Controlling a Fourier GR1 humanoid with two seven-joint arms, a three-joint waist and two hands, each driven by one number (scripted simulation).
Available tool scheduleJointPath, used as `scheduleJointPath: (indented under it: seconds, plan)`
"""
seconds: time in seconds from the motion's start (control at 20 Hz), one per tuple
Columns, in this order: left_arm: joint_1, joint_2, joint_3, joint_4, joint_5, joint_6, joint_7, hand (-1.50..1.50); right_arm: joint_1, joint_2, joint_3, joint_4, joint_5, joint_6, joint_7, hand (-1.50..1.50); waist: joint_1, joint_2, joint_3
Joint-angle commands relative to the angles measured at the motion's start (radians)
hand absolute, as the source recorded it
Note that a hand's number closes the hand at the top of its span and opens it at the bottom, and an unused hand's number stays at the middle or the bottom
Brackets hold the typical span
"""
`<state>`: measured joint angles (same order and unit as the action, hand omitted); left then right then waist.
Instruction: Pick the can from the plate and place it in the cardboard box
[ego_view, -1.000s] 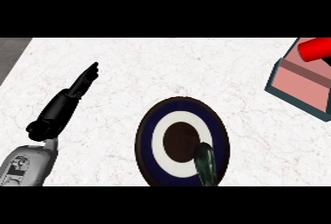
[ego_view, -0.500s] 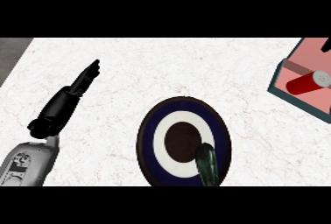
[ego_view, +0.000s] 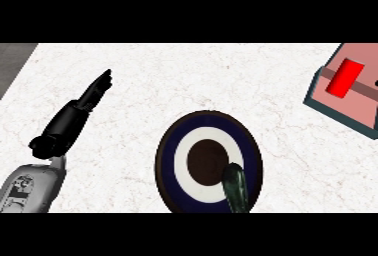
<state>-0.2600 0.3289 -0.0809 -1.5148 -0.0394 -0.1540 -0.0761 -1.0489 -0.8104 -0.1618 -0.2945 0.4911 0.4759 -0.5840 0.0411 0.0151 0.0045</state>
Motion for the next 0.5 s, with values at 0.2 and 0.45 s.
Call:
scheduleJointPath:
  seconds: [0.2,0.45]
  plan:
    - [-0.005,-0.020,-0.007,0.012,-0.008,0.005,-0.027,0.00,-0.072,-0.034,-0.313,0.221,-0.294,0.047,0.171,-1.50,0.010,0.013,-0.001]
    - [-0.022,-0.020,-0.008,0.014,-0.011,-0.002,-0.009,0.00,-0.050,-0.125,-0.372,0.230,-0.349,0.033,0.206,-1.50,0.022,0.021,0.001]
